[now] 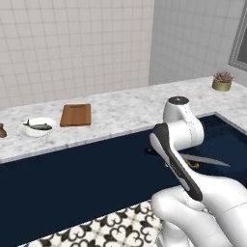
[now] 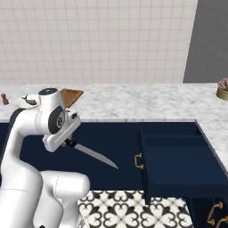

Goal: Pick up the knife from the drawer and place it on the cutting board. Then place the meat from the plate to the cutting board.

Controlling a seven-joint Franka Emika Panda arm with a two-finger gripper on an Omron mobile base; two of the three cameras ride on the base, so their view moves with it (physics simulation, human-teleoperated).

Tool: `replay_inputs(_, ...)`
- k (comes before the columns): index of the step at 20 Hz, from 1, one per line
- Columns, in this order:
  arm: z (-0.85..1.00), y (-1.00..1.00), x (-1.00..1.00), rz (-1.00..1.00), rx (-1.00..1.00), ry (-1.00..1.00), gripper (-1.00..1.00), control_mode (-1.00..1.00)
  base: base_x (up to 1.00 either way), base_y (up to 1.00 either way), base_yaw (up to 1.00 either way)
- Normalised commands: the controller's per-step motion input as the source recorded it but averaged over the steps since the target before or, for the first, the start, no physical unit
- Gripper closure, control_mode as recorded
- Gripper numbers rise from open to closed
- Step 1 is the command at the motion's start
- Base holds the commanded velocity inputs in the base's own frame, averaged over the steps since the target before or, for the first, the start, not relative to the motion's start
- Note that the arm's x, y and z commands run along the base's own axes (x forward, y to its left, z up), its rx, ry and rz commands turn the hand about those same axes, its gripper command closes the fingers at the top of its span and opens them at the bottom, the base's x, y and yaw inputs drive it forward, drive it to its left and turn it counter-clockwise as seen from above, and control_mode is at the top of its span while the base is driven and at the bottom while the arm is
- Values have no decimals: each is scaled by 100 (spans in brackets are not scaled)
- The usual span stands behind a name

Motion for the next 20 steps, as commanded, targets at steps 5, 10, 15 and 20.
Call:
replay_inputs(5,0,0,0,0,0,0,100,100,62,96,1)
replay_inputs(10,0,0,0,0,0,0,100,100,64,66,7)
replay_inputs(15,0,0,0,0,0,0,100,100,53,50,12)
replay_inputs(20,0,0,0,0,0,0,100,100,72,0,14)
